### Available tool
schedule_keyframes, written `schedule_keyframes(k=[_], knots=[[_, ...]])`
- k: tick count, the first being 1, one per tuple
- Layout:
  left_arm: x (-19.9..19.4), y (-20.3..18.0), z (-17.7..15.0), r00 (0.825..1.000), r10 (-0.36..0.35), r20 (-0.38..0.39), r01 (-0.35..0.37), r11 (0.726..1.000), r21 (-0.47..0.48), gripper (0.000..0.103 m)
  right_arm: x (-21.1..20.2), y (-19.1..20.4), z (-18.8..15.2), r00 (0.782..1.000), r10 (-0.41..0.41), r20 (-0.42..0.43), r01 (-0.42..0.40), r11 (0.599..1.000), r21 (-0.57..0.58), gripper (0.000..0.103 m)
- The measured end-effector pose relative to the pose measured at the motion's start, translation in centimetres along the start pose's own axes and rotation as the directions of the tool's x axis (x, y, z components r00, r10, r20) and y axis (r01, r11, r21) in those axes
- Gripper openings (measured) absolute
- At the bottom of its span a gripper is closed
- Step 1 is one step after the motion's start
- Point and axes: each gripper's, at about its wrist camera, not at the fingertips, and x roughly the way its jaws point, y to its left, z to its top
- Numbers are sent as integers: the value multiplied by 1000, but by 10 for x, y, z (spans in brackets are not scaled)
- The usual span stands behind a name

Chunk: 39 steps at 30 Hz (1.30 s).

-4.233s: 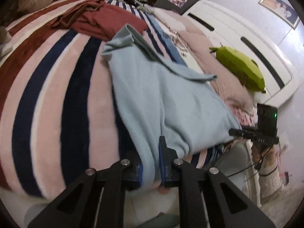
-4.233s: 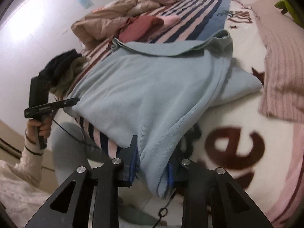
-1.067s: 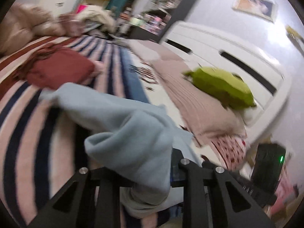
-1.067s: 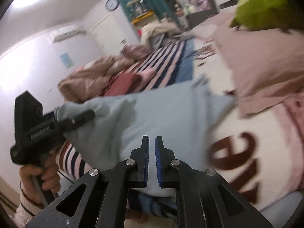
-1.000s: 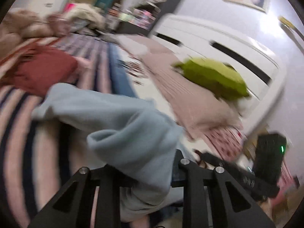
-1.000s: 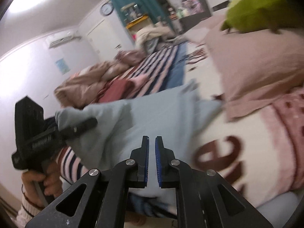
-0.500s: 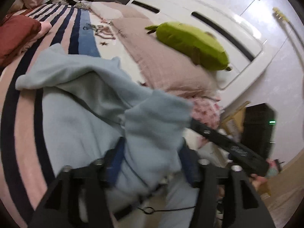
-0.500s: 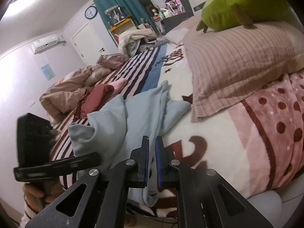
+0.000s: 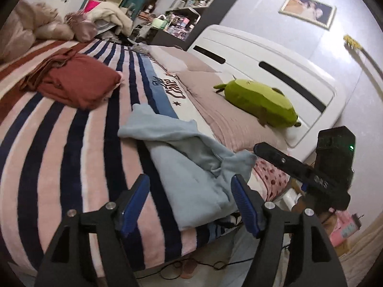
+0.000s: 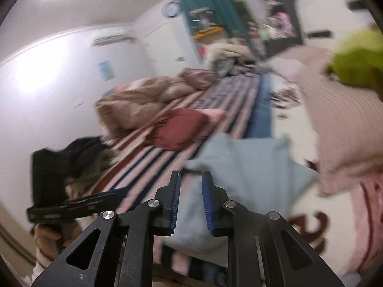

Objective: Fold small clothes

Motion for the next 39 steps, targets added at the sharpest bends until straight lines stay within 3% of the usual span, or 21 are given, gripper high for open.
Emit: schedule_keyframes(k=[2, 4, 6, 9, 12, 15, 18, 20, 24, 26, 29, 33, 35, 36, 37, 39], knots=[[2, 6, -2, 999, -33, 8, 33, 999, -24, 66, 13, 15, 0, 999, 19, -33, -21, 998, -59, 17], [5, 12, -1, 998, -68, 10, 69, 997, -38, 67, 31, 19, -3, 995, -17, -99, 9, 997, -77, 18], [13, 19, 1, 997, -77, -7, 77, 996, -50, 68, 44, 7, -9, 982, -88, -166, 81, 996, -47, 18], [31, 23, 5, 996, -80, -49, 77, 996, -51, 70, 41, -22, -21, 954, -228, -196, 228, 973, -22, 18], [46, 26, 4, 993, -89, -79, 84, 994, -64, 70, 33, -52, -37, 924, -274, -266, 290, 957, 21, 18], [56, 26, 3, 991, -109, -78, 103, 992, -74, 70, 28, -69, -51, 915, -240, -323, 279, 957, 81, 18], [62, 28, 4, 992, -99, -80, 92, 992, -88, 70, 29, -62, -46, 902, -257, -347, 284, 958, 29, 20], [61, 31, 4, 993, -82, -83, 74, 993, -87, 70, 27, -54, -33, 913, -225, -342, 242, 970, 7, 20], [49, 41, 7, 997, -43, -63, 37, 995, -88, 70, 24, -35, 16, 947, -164, -276, 149, 986, -73, 51], [44, 47, 8, 998, -26, -50, 21, 996, -88, 70, 41, -28, 39, 944, -174, -280, 140, 980, -138, 52], [37, 57, 13, 999, 19, -34, -22, 996, -89, 70, 89, -17, 56, 908, -229, -351, 134, 952, -275, 62], [30, 69, 16, 998, 62, -17, -63, 994, -94, 70, 158, -5, 47, 837, -287, -466, 75, 904, -421, 63], [29, 73, 16, 998, 59, -16, -61, 993, -103, 71, 182, -10, 36, 795, -327, -511, 82, 893, -443, 60], [30, 74, 16, 998, 59, -17, -60, 993, -105, 71, 191, -15, 34, 784, -376, -494, 126, 875, -467, 51], [31, 75, 16, 998, 59, -19, -61, 993, -104, 71, 194, -21, 35, 781, -412, -469, 166, 862, -479, 38], [35, 75, 16, 998, 55, -29, -58, 993, -99, 71, 187, -41, 43, 789, -462, -405, 271, 853, -445, 31]])
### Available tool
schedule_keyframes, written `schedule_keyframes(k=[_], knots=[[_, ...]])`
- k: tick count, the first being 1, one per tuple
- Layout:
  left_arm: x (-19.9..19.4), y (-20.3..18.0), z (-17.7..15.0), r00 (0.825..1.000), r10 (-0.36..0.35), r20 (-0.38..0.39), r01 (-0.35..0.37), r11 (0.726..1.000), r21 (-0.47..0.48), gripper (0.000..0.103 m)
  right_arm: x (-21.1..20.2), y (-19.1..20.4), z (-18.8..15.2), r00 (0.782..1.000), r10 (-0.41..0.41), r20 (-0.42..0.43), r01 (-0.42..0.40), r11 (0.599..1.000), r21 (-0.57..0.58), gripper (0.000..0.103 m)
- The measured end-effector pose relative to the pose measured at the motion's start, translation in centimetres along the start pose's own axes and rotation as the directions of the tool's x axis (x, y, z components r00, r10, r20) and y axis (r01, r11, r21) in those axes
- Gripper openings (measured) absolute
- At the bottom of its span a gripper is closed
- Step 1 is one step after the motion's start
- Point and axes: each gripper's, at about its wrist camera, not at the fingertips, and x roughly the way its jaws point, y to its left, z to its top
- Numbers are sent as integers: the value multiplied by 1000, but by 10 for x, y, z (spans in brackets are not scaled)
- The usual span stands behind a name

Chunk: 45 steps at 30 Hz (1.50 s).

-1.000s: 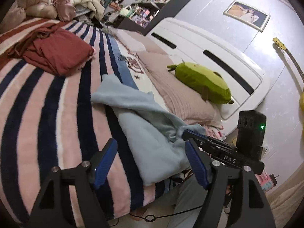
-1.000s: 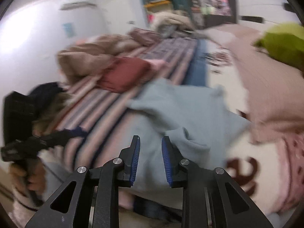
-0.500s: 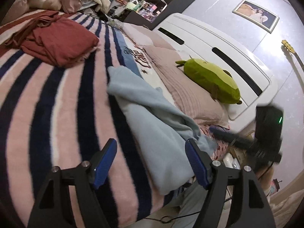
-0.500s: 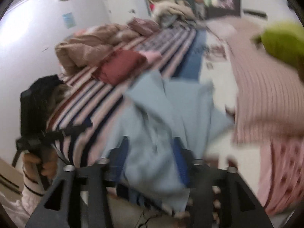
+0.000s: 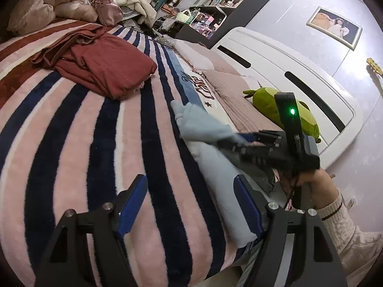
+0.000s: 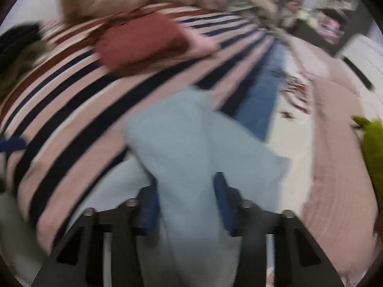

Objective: Fold small clothes

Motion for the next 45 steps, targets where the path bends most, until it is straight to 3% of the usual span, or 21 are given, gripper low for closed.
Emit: schedule_keyframes(k=[4, 6, 7, 11, 13, 14, 16, 18, 20, 21, 22, 26, 28, 30, 32, 34, 37, 39, 41, 42, 45], knots=[[13, -3, 0, 999, -14, -33, 14, 1000, 8, 71, -1, -57, -16, 995, -97, 6, 94, 982, 163, 10], [20, -7, 1, 999, -24, -48, 25, 1000, 16, 71, 3, -88, -30, 985, -165, -46, 171, 961, 218, 9], [24, -11, 1, 998, -37, -59, 38, 999, 23, 71, 2, -101, -38, 986, -155, -67, 167, 954, 250, 9], [42, -22, 2, 991, -85, -102, 89, 995, 32, 73, -39, -125, -74, 998, 45, 47, -60, 923, 380, 15], [53, -29, 1, 988, -92, -128, 97, 995, 34, 73, -61, -118, -89, 968, 211, 135, -248, 879, 407, 38], [58, -33, 0, 986, -92, -139, 98, 995, 36, 73, -66, -109, -95, 946, 284, 153, -322, 858, 401, 43], [67, -41, -3, 982, -96, -160, 104, 994, 36, 73, -71, -91, -104, 925, 353, 144, -381, 851, 363, 48], [72, -48, -7, 978, -101, -181, 110, 993, 36, 73, -70, -68, -117, 928, 359, 98, -371, 875, 312, 48], [75, -53, -12, 976, -94, -198, 105, 994, 43, 73, -67, -53, -140, 933, 351, 73, -355, 878, 322, 33], [76, -56, -14, 974, -88, -210, 101, 994, 49, 73, -66, -53, -151, 926, 368, 79, -372, 864, 338, 14], [77, -57, -16, 973, -83, -216, 97, 994, 52, 73, -66, -53, -158, 925, 371, 83, -376, 858, 350, 8], [78, -60, -23, 969, -90, -231, 104, 994, 45, 74, -75, -52, -182, 931, 358, 69, -357, 855, 376, 7], [79, -61, -24, 968, -88, -237, 102, 994, 47, 74, -77, -61, -176, 922, 379, 75, -377, 844, 381, 7], [77, -61, -19, 972, -78, -220, 92, 994, 53, 73, -84, -76, -161, 914, 380, 144, -405, 829, 386, 13], [72, -60, -12, 977, -72, -200, 84, 995, 53, 73, -89, -90, -140, 907, 362, 214, -418, 831, 368, 30], [64, -58, -4, 983, -58, -176, 70, 996, 62, 73, -84, -104, -111, 900, 341, 271, -423, 834, 354, 56], [54, -57, 3, 988, -32, -149, 44, 996, 78, 73, -60, -111, -74, 903, 334, 270, -414, 844, 342, 56], [49, -54, 4, 990, -37, -139, 48, 996, 71, 73, -32, -103, -50, 920, 329, 215, -383, 871, 308, 56], [48, -51, 2, 989, -39, -140, 48, 997, 62, 73, -4, -87, -40, 926, 348, 150, -377, 886, 269, 39], [50, -49, 1, 989, -37, -144, 45, 997, 58, 73, 7, -79, -39, 924, 362, 128, -383, 889, 252, 2], [59, -46, -3, 985, -36, -168, 45, 998, 49, 73, 1, -74, -44, 950, 269, 158, -300, 925, 232, 4]])
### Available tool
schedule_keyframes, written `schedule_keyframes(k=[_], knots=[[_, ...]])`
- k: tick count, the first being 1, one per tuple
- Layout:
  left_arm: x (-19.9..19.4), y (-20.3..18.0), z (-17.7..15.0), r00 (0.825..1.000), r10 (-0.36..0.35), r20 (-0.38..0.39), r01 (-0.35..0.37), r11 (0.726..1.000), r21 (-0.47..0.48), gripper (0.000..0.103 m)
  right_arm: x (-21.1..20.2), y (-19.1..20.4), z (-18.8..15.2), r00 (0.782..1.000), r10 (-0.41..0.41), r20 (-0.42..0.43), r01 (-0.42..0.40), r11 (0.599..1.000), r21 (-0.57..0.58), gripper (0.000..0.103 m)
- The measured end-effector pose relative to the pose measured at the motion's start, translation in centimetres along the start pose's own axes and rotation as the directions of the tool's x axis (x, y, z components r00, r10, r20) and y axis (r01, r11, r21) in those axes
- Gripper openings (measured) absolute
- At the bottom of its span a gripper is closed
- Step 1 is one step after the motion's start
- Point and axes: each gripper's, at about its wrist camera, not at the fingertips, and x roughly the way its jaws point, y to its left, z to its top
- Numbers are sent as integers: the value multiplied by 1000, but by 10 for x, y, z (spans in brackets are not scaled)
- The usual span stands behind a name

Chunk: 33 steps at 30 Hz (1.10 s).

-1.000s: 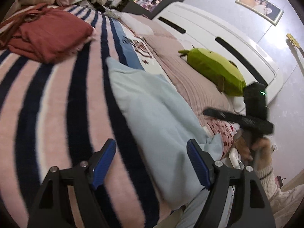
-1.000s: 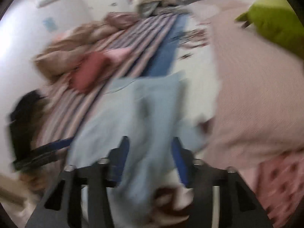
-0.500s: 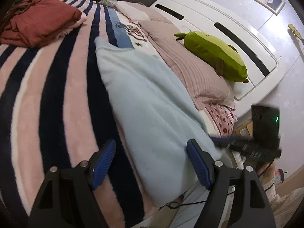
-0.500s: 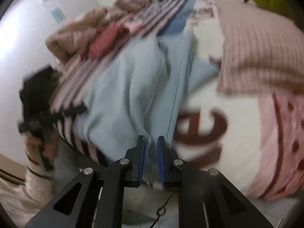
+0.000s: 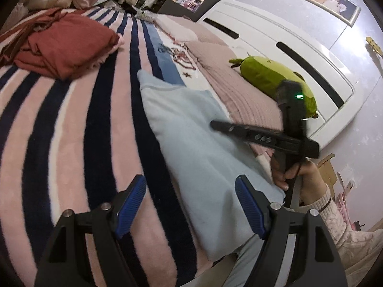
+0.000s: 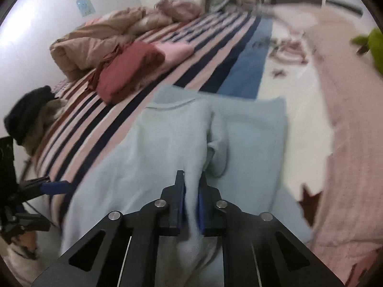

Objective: Fold small clothes

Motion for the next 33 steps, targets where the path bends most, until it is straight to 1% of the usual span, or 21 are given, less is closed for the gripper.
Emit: schedule_keyframes(k=[3, 5, 6, 7, 8, 10, 11, 12, 13, 15, 16, 18, 20, 21, 23, 25, 26, 28, 29, 31, 33], knots=[[11, -2, -2, 999, -16, -31, 17, 1000, 6, 73, -30, -19, -6, 994, -78, 76, 73, 995, 62, 3], [17, -7, -3, 998, -36, -46, 37, 999, 17, 74, -39, -29, -11, 989, -126, 82, 120, 990, 79, 3], [21, -10, -3, 997, -49, -54, 50, 998, 23, 74, -40, -34, -15, 982, -173, 78, 167, 983, 73, 3], [24, -13, -4, 996, -62, -60, 64, 998, 24, 74, -39, -38, -16, 979, -193, 71, 189, 980, 68, 3], [26, -14, -4, 996, -66, -65, 68, 997, 23, 74, -37, -42, -18, 980, -190, 59, 186, 980, 73, 4], [28, -19, -6, 995, -62, -77, 65, 997, 31, 74, -38, -49, -24, 989, -146, 22, 143, 984, 103, 6], [27, -21, -8, 995, -52, -83, 55, 998, 42, 74, -42, -47, -26, 991, -134, 22, 131, 985, 111, 7], [25, -22, -10, 995, -46, -88, 51, 997, 50, 74, -52, -42, -31, 993, -113, 38, 108, 988, 108, 12], [24, -22, -11, 995, -46, -92, 51, 997, 53, 74, -62, -38, -37, 995, -93, 44, 88, 991, 101, 27], [20, -20, -17, 992, -53, -114, 60, 996, 59, 74, -75, -24, -51, 999, -13, 29, 11, 997, 71, 46], [18, -18, -21, 991, -50, -124, 58, 997, 60, 74, -79, -17, -59, 1000, 12, 16, -13, 998, 65, 47], [16, -16, -26, 990, -42, -137, 50, 997, 58, 74, -82, -5, -84, 998, 54, -44, -51, 997, 56, 47], [13, -15, -31, 989, -40, -141, 50, 997, 66, 74, -80, 5, -102, 996, 38, -85, -35, 999, 38, 47], [12, -16, -32, 989, -37, -143, 48, 996, 75, 74, -77, 9, -115, 994, 10, -110, -7, 1000, 25, 48], [12, -20, -31, 988, -31, -152, 45, 995, 86, 74, -80, 6, -123, 994, 20, -105, -15, 999, 48, 48], [12, -21, -22, 987, -51, -153, 63, 995, 78, 74, -85, -8, -118, 992, 88, -92, -75, 988, 136, 51], [12, -21, -18, 987, -64, -146, 74, 995, 69, 74, -88, -16, -113, 991, 120, -65, -108, 979, 176, 53], [12, -20, -2, 990, -83, -117, 88, 995, 42, 74, -93, -34, -98, 989, 148, -10, -141, 961, 238, 60], [15, -19, 7, 991, -77, -109, 81, 996, 31, 74, -91, -38, -93, 988, 153, -3, -148, 957, 249, 63], [27, -18, 25, 992, -69, -106, 71, 997, 17, 74, -76, -53, -79, 986, 164, -28, -149, 943, 298, 66], [51, -11, 45, 991, -50, -127, 51, 999, 1, 74, -47, -66, -69, 972, 221, -84, -180, 920, 347, 66]])
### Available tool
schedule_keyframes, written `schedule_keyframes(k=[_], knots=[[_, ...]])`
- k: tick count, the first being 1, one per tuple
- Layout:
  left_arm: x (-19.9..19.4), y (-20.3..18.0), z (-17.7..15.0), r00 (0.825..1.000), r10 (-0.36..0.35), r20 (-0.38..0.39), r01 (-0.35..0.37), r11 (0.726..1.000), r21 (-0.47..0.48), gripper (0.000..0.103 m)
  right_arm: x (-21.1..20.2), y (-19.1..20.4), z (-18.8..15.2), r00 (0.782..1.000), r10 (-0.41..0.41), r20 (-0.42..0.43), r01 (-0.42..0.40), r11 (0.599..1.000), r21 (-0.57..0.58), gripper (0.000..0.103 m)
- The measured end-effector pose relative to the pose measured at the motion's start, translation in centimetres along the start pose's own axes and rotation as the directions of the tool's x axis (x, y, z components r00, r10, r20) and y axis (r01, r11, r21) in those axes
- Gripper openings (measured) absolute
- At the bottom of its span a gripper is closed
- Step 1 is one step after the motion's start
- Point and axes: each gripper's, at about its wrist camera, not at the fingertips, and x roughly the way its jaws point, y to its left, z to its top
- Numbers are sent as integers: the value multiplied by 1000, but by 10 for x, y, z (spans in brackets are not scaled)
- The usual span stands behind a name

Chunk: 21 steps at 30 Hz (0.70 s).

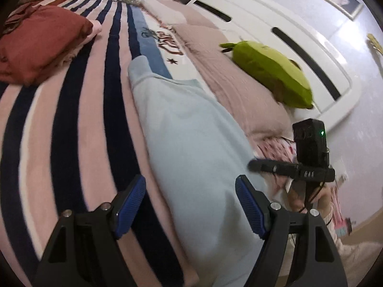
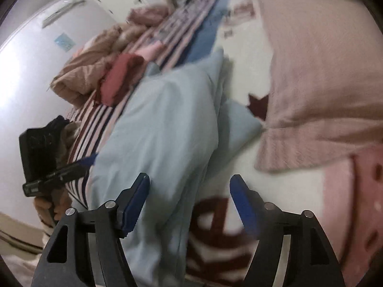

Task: Fold small clothes
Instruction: 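Grasp the folded shirt edge with both grippers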

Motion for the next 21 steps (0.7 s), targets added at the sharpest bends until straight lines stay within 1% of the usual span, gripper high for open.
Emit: schedule_keyframes(k=[1, 2, 3, 4, 5, 6, 7, 9, 11, 13, 17, 19, 21], knots=[[7, 4, 5, 1000, 9, -12, -9, 1000, -10, 66, 10, -2, 5, 1000, 16, -13, -16, 1000, 8, 65], [18, 9, 12, 999, 13, -33, -14, 1000, -24, 48, 17, -2, 8, 999, 36, -14, -36, 999, 6, 65], [29, 16, 18, 998, 1, -57, -4, 999, -51, 40, 23, -2, 13, 998, 55, -10, -55, 999, -1, 60], [39, 23, 22, 997, -23, -71, 17, 996, -90, 32, 28, -2, 17, 998, 70, -8, -70, 998, 3, 52], [42, 26, 22, 997, -30, -70, 23, 994, -110, 23, 33, -5, 20, 996, 84, -3, -84, 996, 26, 46], [46, 25, 24, 998, -25, -64, 18, 994, -110, 20, 37, -7, 23, 995, 98, 0, -98, 994, 52, 31], [45, 21, 24, 998, -9, -55, 4, 997, -83, 17, 40, -7, 24, 993, 115, -4, -114, 992, 58, 23], [36, 11, 23, 1000, 8, -27, -9, 999, -43, 15, 40, 1, 25, 994, 109, 11, -109, 993, 39, 19], [23, 6, 26, 1000, 0, 0, 0, 1000, -21, 15, 33, 13, 26, 994, 107, 37, -107, 994, 12, 18], [4, 0, 29, 1000, -11, 29, 11, 1000, -2, 15, 22, 31, 30, 990, 125, 67, -124, 992, -17, 17], [-55, -10, 41, 992, 9, 126, -16, 999, 52, 15, 2, 86, 40, 981, 155, 118, -141, 982, -124, 16], [-92, -13, 46, 984, 29, 178, -44, 996, 78, 15, -3, 121, 47, 974, 180, 138, -154, 971, -181, 16], [-139, -15, 49, 968, 68, 240, -93, 991, 94, 15, -7, 162, 54, 964, 217, 154, -176, 954, -242, 16]])
